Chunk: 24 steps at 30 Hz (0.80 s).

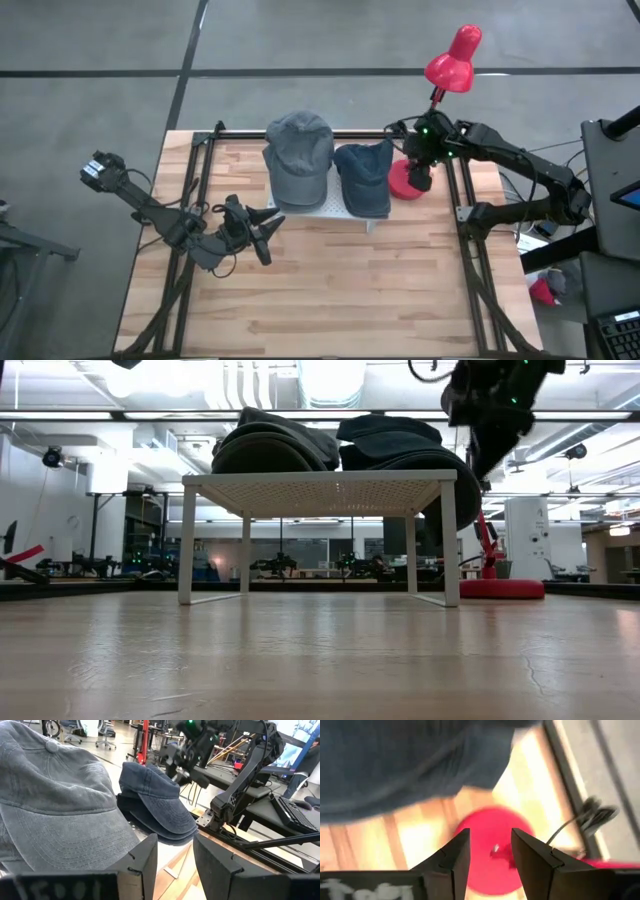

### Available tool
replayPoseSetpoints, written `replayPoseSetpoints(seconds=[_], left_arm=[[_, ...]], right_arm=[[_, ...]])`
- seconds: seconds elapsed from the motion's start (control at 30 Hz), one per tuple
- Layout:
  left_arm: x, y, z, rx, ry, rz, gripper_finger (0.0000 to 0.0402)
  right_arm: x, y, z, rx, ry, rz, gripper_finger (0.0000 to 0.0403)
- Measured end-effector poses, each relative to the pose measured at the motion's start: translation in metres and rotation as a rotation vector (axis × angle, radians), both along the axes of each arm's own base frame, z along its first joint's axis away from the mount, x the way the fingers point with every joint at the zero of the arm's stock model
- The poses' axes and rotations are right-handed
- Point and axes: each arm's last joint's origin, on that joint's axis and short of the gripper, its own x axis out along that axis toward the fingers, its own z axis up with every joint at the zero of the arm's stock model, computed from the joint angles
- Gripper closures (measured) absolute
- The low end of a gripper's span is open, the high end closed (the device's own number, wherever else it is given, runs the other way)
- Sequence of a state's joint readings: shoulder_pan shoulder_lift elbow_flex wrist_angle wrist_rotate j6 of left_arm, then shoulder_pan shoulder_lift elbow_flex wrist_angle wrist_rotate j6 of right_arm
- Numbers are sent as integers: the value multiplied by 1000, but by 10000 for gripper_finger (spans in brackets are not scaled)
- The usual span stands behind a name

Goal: Pick & Place hat
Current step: Adjust the stacked blue caps on the shelf

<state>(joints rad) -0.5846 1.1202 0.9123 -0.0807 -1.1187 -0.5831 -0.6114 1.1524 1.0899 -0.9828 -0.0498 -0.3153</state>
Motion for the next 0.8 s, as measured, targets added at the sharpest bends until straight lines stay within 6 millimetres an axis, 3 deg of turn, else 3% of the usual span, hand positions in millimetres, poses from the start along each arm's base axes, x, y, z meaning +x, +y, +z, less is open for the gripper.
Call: replayPoseSetpoints(seconds=[0.17,0.4,0.67,0.8], left_arm=[[0,0,0,2,1,0,273],[0,0,0,0,-1,0,273],[0,0,6,-3,-12,-2,273],[0,0,6,-6,-13,-4,273]], right_arm=[[-10,3,-31,69,44,-40,261],[-11,8,-78,175,-57,-66,257],[-6,6,-87,206,-126,-66,257],[-9,9,-104,254,-137,-88,257]])
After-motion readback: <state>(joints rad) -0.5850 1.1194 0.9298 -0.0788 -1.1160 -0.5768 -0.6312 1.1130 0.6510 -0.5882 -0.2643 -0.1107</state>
